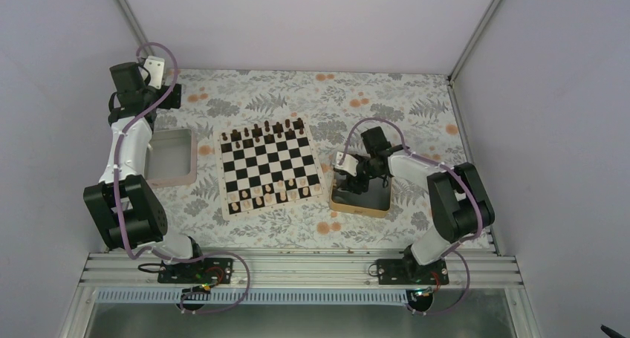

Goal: Set up the chess pieces on the board
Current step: Pick up the chess piece from the storage box.

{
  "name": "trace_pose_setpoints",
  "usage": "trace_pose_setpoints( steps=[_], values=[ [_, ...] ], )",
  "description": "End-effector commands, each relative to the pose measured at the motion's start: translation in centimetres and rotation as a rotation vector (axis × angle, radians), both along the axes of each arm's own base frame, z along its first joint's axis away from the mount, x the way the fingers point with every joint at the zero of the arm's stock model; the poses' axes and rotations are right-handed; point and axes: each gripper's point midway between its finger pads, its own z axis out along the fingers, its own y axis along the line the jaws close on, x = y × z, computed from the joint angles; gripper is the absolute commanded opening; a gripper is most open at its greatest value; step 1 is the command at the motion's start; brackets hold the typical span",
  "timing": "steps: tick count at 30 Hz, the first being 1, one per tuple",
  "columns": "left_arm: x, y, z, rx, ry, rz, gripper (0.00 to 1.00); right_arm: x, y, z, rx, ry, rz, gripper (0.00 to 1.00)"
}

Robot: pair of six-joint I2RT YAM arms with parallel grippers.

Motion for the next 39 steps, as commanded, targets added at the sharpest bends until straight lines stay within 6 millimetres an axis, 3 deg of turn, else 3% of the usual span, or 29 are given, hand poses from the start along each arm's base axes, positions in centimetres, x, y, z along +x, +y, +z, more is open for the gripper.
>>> trace_pose_setpoints(
  steps=[1,11,16,30,32,39],
  values=[
    [0.5,0.1,0.8,0.02,-0.016,-0.005,1.0,0.2,0.8,0.0,0.029,0.008,0.028,0.6],
    [0.5,0.1,0.8,0.021,-0.015,-0.006,1.0,0.7,1.4,-0.1,0.032,-0.004,0.03,0.6],
    [0.4,0.1,0.6,0.023,-0.013,-0.004,1.0,0.4,1.7,-1.2,0.02,0.027,0.041,0.61],
    [0.4,0.1,0.6,0.023,-0.013,-0.007,1.0,0.4,2.2,-2.0,0.01,0.052,0.052,0.6],
    [0.4,0.1,0.7,0.024,-0.016,-0.007,1.0,0.3,2.2,-2.3,0.003,0.065,0.054,0.57],
    [0.4,0.1,0.6,0.023,-0.014,-0.008,1.0,-0.3,2.2,-3.0,0.001,0.117,0.057,0.28]
  ],
)
